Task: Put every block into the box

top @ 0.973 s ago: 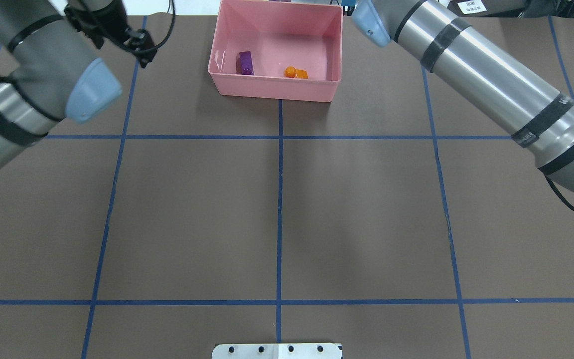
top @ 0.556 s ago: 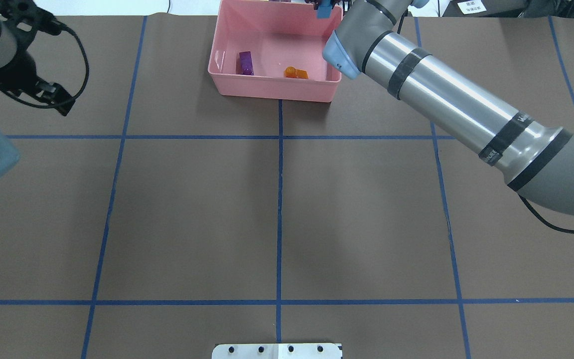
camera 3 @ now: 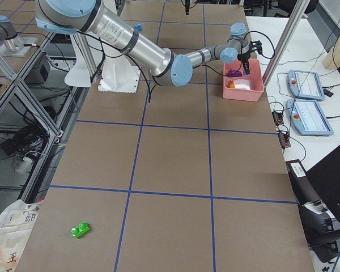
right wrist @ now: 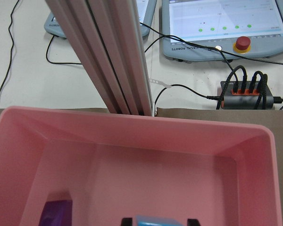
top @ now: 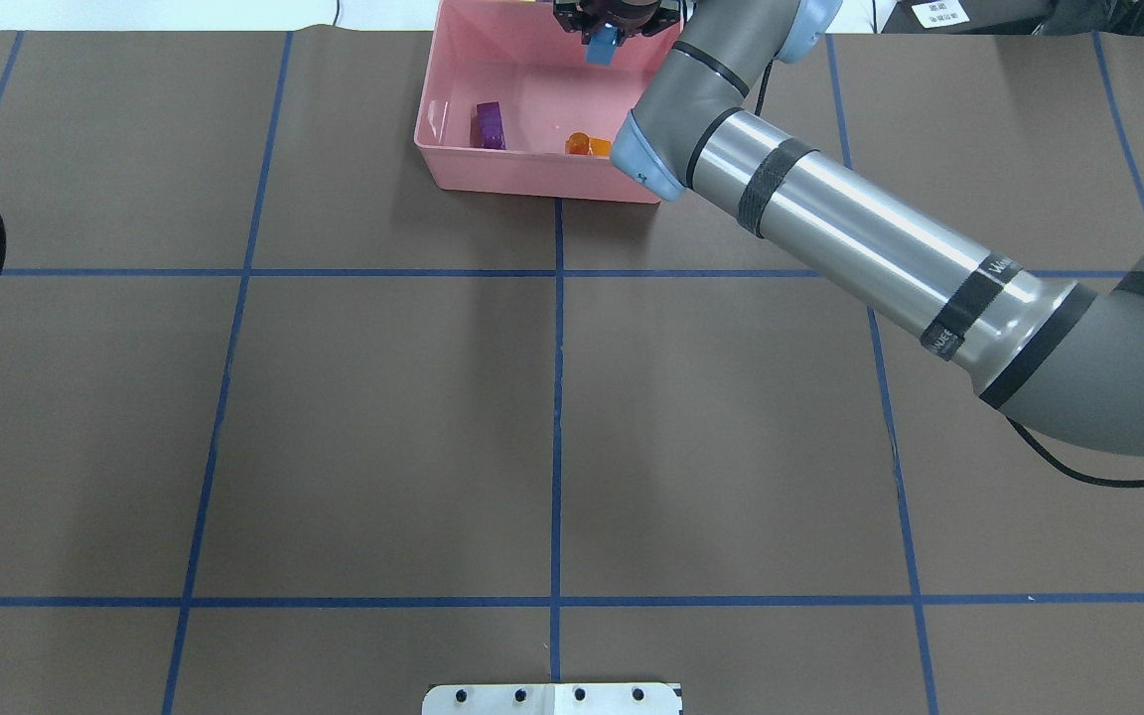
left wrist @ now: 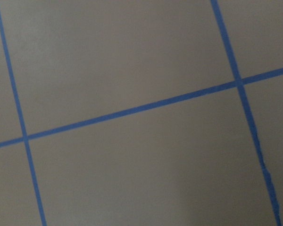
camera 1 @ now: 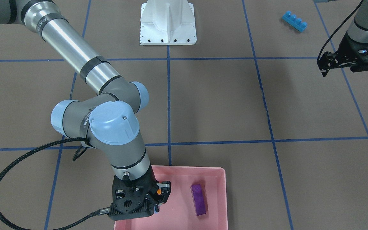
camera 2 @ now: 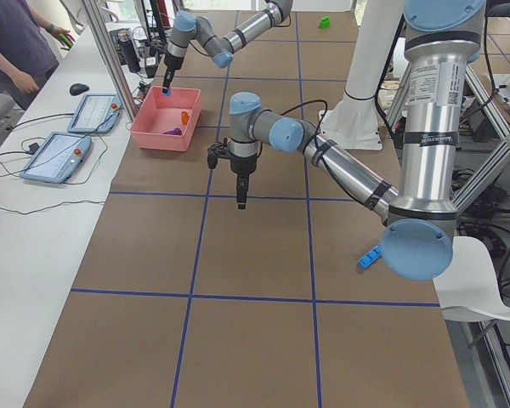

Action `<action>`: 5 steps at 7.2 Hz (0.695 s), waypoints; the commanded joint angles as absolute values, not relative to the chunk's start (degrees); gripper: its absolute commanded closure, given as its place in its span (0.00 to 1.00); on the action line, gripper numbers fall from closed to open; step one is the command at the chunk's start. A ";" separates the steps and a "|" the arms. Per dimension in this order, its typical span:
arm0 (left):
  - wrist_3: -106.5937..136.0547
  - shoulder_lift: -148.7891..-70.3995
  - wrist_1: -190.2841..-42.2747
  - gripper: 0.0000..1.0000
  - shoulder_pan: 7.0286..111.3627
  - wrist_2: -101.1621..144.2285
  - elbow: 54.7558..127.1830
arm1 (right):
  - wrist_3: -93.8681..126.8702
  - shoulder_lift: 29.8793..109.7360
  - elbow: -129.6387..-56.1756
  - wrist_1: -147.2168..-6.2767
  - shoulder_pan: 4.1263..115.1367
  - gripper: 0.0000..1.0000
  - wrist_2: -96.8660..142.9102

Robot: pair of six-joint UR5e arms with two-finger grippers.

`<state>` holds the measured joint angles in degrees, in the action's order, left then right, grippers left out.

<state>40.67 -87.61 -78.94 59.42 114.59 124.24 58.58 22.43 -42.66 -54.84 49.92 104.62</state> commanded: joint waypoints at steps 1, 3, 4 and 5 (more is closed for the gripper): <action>54.00 -70.22 -106.17 0.00 58.72 114.61 122.47 | 59.68 22.41 -43.32 -54.76 50.27 0.00 105.46; 67.00 -62.43 -121.43 0.00 56.70 114.61 119.01 | 60.64 22.76 -47.96 -60.33 51.50 0.01 109.49; 74.80 -60.14 -125.47 0.00 53.30 114.61 118.83 | 60.56 23.37 -53.30 -67.52 52.11 0.01 111.69; 85.76 -58.46 -129.95 0.00 45.52 113.04 118.83 | 60.03 25.47 -59.27 -73.59 52.82 0.00 114.23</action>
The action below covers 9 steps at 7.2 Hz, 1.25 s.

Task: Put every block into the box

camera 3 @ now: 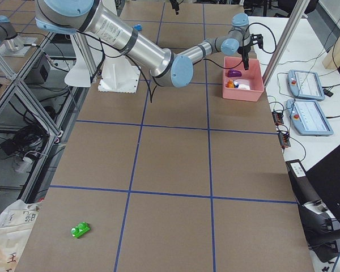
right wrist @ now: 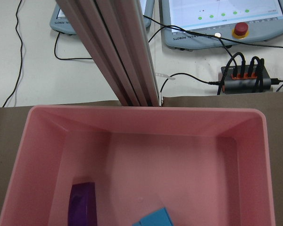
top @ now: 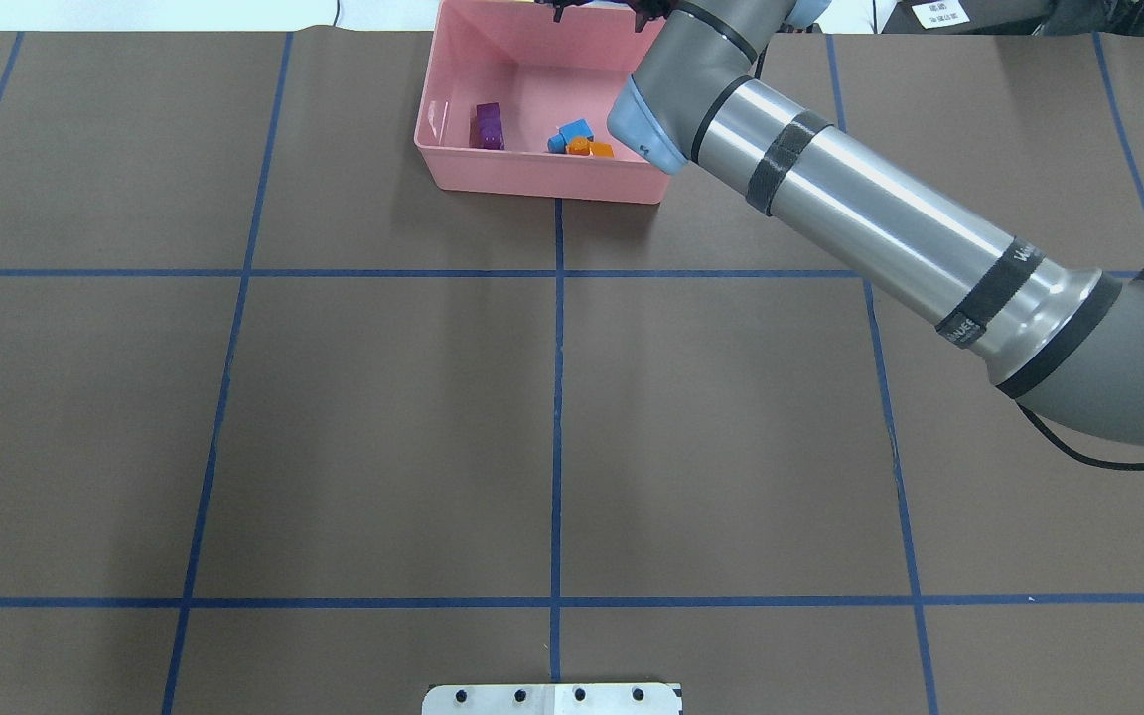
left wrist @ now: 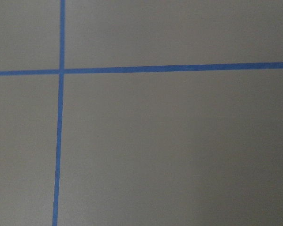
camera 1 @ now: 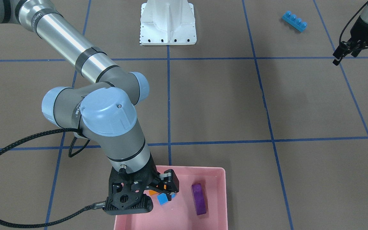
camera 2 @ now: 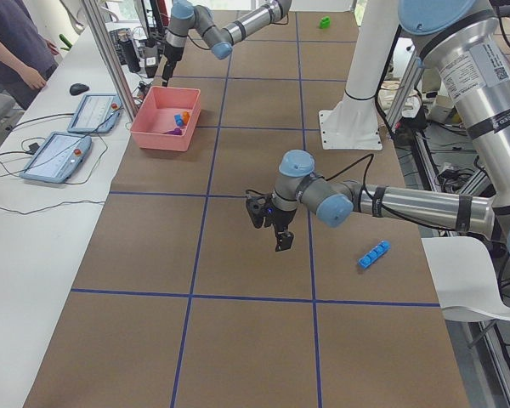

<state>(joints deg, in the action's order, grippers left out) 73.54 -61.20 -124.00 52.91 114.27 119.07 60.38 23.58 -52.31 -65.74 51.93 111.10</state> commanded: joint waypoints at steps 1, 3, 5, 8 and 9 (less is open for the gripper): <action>93.18 -57.32 -132.17 0.00 37.61 107.55 118.83 | 58.72 30.10 -66.11 -78.09 55.87 0.00 117.83; 99.22 -51.28 -138.73 0.00 28.77 104.33 118.83 | 47.34 40.21 -78.51 -87.22 61.85 0.00 124.69; 101.93 -46.42 -144.31 0.00 25.16 103.89 118.83 | 33.58 49.68 -89.68 -98.12 63.71 0.00 125.16; 115.43 -45.53 -146.59 0.00 7.81 93.30 118.74 | 21.04 62.02 -97.90 -101.25 68.36 0.00 126.46; 118.45 -43.27 -149.56 0.00 2.17 89.60 118.74 | 18.22 64.49 -98.61 -101.25 70.12 0.00 128.30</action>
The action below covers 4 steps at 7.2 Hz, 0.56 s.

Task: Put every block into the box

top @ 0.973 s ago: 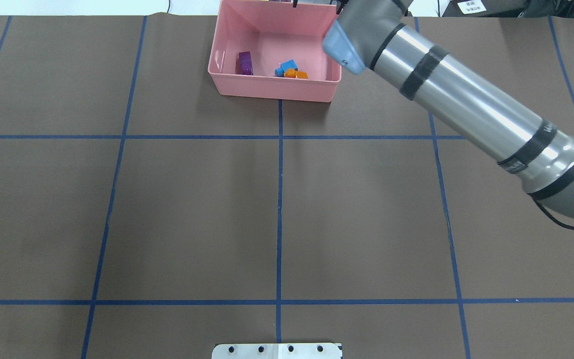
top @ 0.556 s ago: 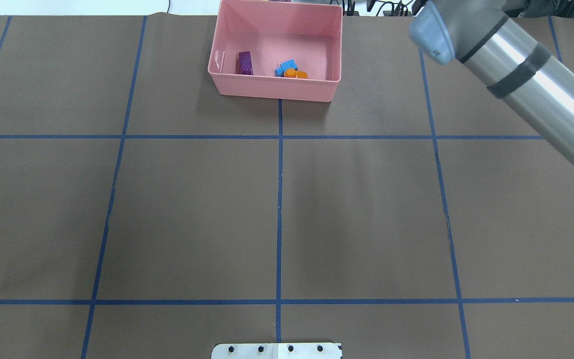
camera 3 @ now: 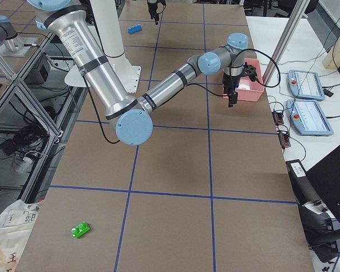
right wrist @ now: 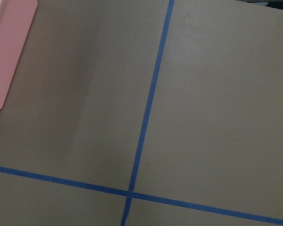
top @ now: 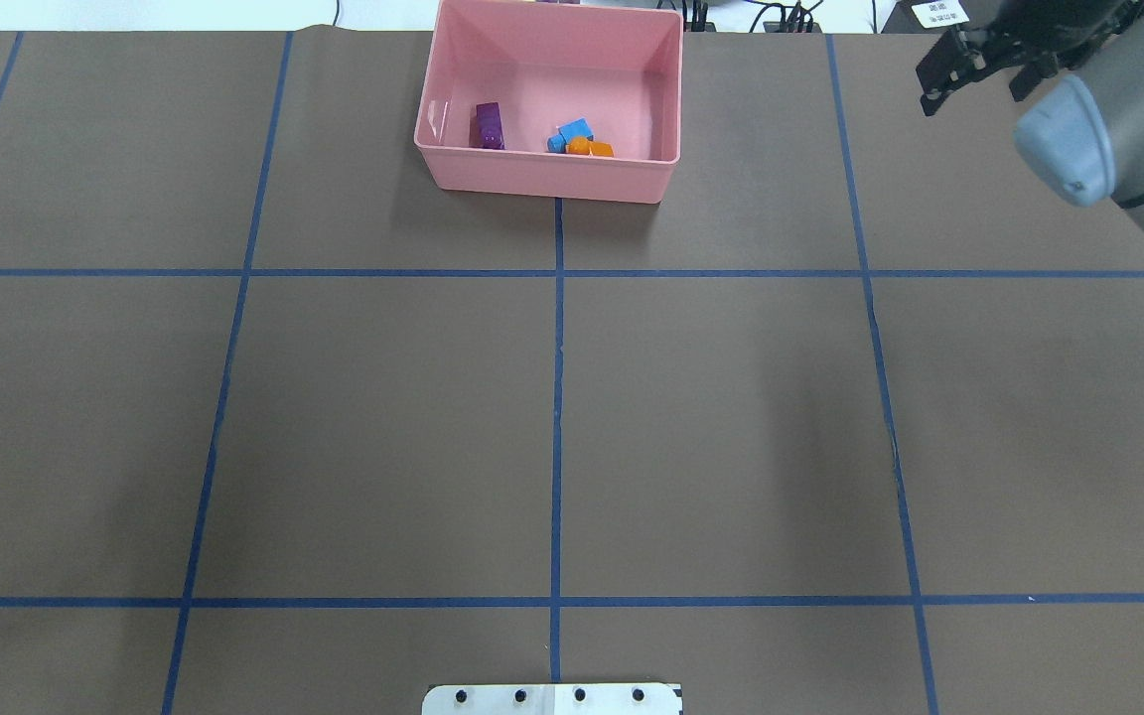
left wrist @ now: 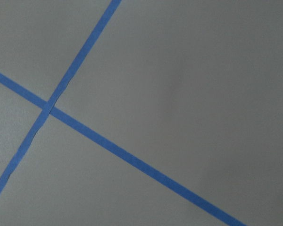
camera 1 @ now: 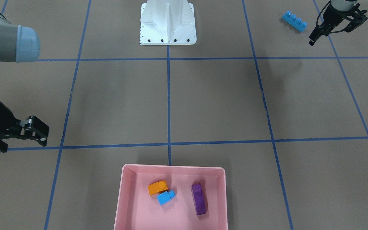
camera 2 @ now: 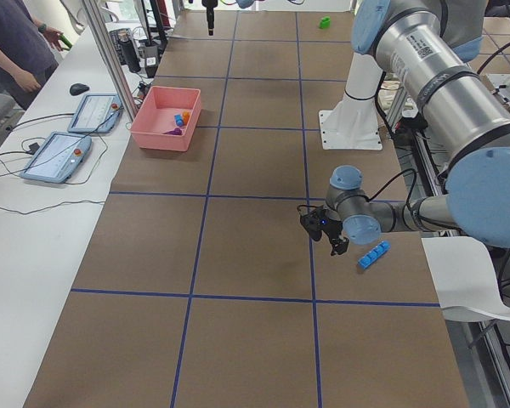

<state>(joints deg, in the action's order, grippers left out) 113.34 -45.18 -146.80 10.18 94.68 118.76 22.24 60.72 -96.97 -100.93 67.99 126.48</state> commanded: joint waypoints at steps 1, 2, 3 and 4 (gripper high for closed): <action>120.04 -41.59 -150.81 0.00 -0.85 88.52 118.74 | 15.93 66.34 -99.40 -101.51 71.53 0.00 128.49; 121.45 -41.40 -150.82 0.00 -2.36 87.64 118.74 | 15.04 68.27 -99.58 -101.51 71.98 0.00 129.28; 122.51 -41.05 -150.82 0.00 -4.29 87.19 118.74 | 12.33 70.64 -100.10 -101.51 72.77 0.00 129.55; 125.56 -40.96 -150.82 0.00 -8.22 84.58 118.65 | 10.30 73.62 -101.50 -101.51 73.30 0.00 130.07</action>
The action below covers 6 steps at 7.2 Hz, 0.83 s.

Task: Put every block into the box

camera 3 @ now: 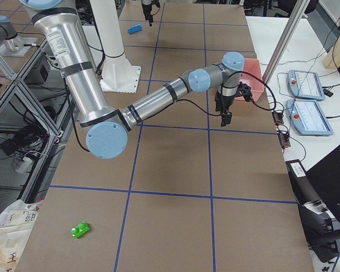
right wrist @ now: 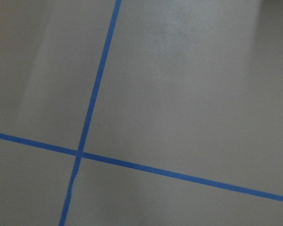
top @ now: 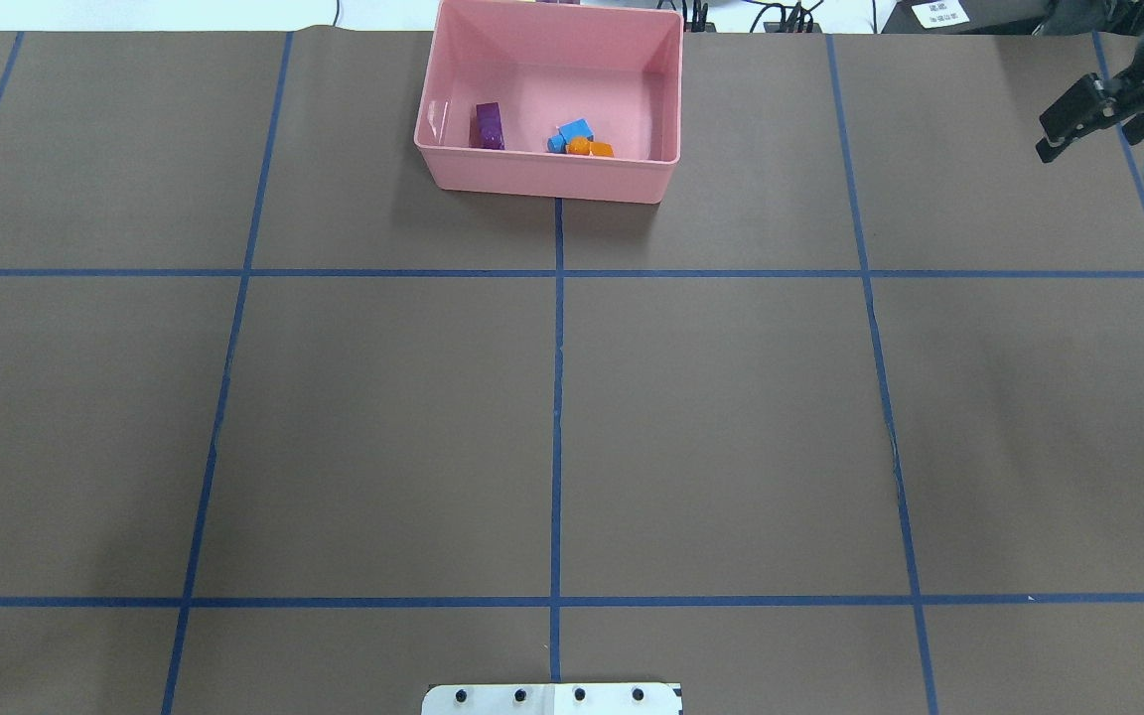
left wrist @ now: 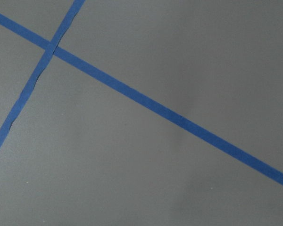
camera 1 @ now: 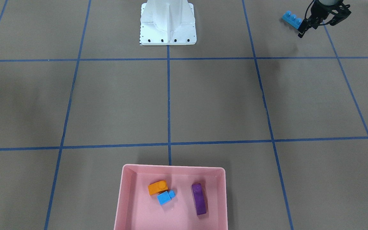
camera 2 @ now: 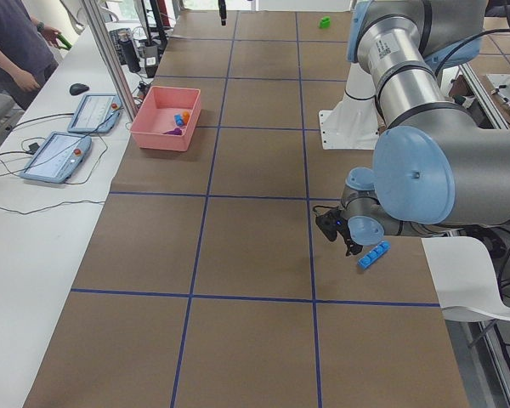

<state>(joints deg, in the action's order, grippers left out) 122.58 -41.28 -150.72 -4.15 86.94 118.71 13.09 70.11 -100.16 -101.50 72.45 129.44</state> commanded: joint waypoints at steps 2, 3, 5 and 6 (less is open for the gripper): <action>133.56 -40.17 -150.73 0.00 -19.02 78.08 118.39 | 7.05 79.60 -105.37 -101.43 73.65 0.00 130.08; 135.07 -38.69 -150.82 0.00 -21.16 77.18 118.39 | 6.94 80.67 -105.99 -101.51 73.91 0.00 130.08; 137.09 -38.23 -150.73 0.00 -24.07 75.77 118.39 | 6.51 83.31 -107.92 -101.43 74.09 0.00 130.17; 139.37 -38.06 -150.73 0.00 -26.95 74.28 118.39 | 6.50 83.76 -108.36 -101.34 74.09 0.00 130.08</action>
